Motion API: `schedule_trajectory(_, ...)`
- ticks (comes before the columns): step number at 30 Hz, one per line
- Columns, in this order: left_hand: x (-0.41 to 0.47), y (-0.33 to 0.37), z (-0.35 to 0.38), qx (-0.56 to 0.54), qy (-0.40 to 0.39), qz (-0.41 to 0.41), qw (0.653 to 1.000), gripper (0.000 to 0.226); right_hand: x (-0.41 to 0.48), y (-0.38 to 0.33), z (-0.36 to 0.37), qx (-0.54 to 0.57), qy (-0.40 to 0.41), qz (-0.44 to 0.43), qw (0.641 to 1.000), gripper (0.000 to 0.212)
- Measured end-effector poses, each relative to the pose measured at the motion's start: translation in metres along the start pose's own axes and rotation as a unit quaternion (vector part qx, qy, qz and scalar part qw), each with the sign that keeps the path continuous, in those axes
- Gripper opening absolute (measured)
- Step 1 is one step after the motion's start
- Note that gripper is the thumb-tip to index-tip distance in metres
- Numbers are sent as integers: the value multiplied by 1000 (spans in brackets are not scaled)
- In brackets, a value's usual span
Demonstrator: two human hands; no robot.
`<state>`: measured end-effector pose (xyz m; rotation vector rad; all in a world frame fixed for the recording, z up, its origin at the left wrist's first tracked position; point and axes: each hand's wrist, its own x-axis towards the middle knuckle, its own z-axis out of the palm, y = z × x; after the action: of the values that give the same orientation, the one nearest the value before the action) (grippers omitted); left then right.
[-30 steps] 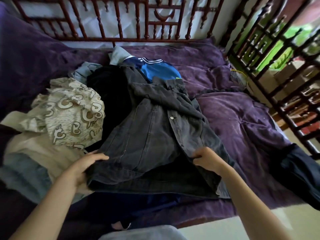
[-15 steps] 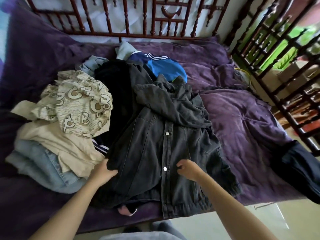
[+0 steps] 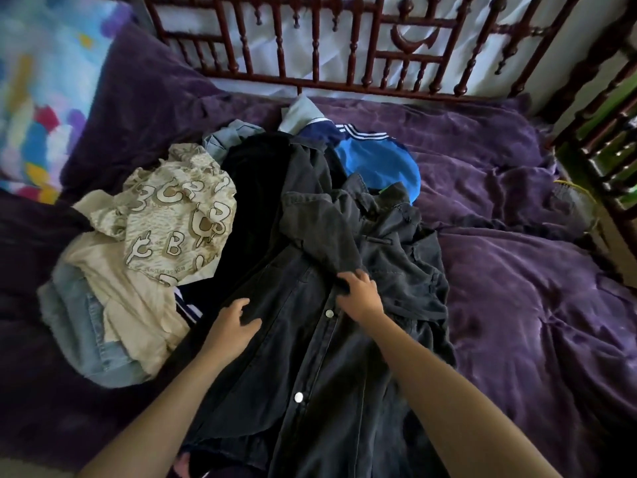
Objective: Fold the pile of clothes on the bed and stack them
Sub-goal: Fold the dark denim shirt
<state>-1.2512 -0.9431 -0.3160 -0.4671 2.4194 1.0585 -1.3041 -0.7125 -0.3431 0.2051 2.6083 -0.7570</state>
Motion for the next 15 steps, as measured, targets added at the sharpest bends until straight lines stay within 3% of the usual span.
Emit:
schedule_trajectory(3,-6,1,5,-43,39,-35,998,52,35,3,-7,67,-16,10,998,81)
schedule_trajectory(6,-9,0,3,-69,83,-62,992,50,55,7,4,246,-51,46,967,94)
schedule_trajectory(10,-9,-1,4,-66,99,-85,989,48,47,11,27,182,-37,50,981,61)
schedule_trajectory(15,-4,16,25,-76,88,-88,989,54,30,25,-21,230,103,-7,968,27)
